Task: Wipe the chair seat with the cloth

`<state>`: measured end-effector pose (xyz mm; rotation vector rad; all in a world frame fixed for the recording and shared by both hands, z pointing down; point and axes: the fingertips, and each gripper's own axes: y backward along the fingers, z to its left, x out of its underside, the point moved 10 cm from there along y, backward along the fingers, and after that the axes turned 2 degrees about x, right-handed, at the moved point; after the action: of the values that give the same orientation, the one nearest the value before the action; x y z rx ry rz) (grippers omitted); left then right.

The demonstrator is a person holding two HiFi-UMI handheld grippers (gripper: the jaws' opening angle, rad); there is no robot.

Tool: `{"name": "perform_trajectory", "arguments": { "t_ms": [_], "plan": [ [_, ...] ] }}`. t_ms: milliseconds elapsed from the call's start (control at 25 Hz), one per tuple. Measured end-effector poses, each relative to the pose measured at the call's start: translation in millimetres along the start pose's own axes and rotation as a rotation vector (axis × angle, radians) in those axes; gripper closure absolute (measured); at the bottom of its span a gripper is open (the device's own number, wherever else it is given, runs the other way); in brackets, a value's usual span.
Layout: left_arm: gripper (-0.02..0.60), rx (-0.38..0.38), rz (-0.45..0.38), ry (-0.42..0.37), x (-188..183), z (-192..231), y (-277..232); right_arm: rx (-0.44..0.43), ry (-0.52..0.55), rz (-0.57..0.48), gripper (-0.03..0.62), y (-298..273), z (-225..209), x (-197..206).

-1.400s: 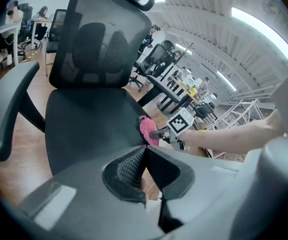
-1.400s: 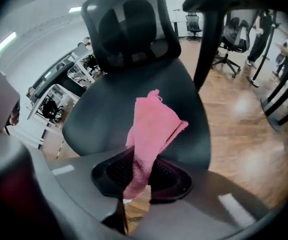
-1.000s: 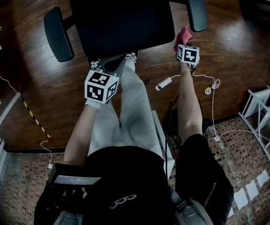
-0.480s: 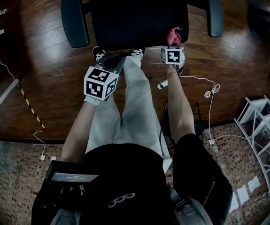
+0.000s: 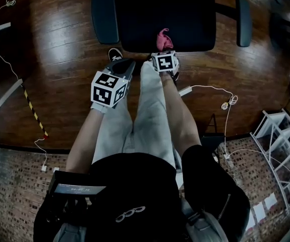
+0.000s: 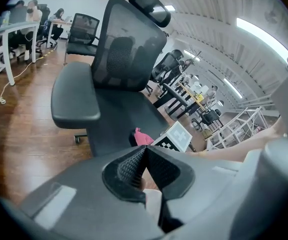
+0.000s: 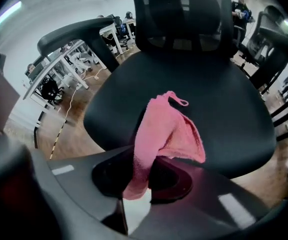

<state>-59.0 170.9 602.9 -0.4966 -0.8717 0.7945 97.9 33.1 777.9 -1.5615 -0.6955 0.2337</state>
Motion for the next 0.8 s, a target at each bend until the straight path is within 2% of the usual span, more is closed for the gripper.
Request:
{"name": "perform_trajectory", "arguments": {
  "t_ms": [320, 520, 680, 800],
  "plan": [
    [0.588, -0.029, -0.058, 0.019, 4.7, 20.6, 42.3, -0.159, 0.029, -0.052, 0.526, -6.0, 85.9, -39.3],
    [0.588, -0.036, -0.091, 0.0, 9.2, 22.5, 55.8, -0.378, -0.009, -0.142, 0.526, -5.6, 112.0, -56.3],
    [0.588, -0.057, -0.099, 0.018, 24.5, 26.2, 68.9, -0.407, 0.015, -0.141, 0.526, 10.6, 122.8, -38.5],
    [0.588, -0.052, -0.134, 0.007, 13.0, 26.3, 65.5, -0.355, 0.004, -0.184, 0.526, 37.4, 97.1, -29.6]
  ]
}}
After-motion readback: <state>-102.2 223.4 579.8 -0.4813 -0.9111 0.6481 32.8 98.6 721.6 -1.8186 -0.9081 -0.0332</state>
